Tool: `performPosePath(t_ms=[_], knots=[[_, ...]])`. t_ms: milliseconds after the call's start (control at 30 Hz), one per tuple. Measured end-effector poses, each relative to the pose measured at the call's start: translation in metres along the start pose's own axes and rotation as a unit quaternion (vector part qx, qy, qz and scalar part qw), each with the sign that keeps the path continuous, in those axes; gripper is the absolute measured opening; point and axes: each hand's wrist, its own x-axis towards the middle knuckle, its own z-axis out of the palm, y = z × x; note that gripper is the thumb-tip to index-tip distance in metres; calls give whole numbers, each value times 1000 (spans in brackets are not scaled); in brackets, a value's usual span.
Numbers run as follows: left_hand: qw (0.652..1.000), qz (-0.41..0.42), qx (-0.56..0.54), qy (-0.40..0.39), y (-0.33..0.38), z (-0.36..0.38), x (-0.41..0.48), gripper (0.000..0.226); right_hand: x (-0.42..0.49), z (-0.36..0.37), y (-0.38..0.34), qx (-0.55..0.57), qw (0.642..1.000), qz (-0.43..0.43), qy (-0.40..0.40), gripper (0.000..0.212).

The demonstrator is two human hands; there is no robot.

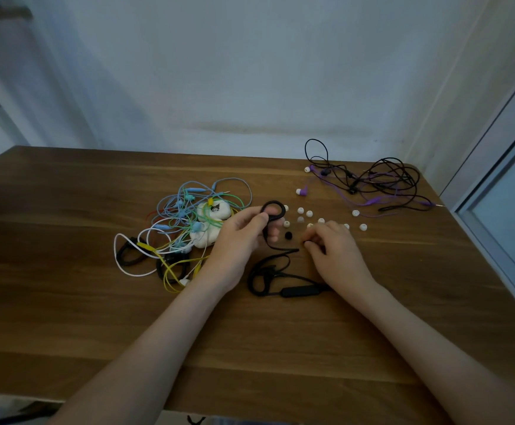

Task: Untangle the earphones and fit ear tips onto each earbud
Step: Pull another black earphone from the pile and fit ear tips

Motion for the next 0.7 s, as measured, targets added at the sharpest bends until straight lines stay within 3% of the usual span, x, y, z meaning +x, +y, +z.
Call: performPosePath(t_ms=[300,500,700], knots=[[998,-5,-57,23,6,-1,-3,34,0,-3,-1,39,999,27,4,11],[999,-40,14,-17,5,1,-3,35,0,-3,1,45,999,22,0,10],[999,-20,-33,30,3,-1,-1,34,0,-2,1,10,1000,6,-27,16]])
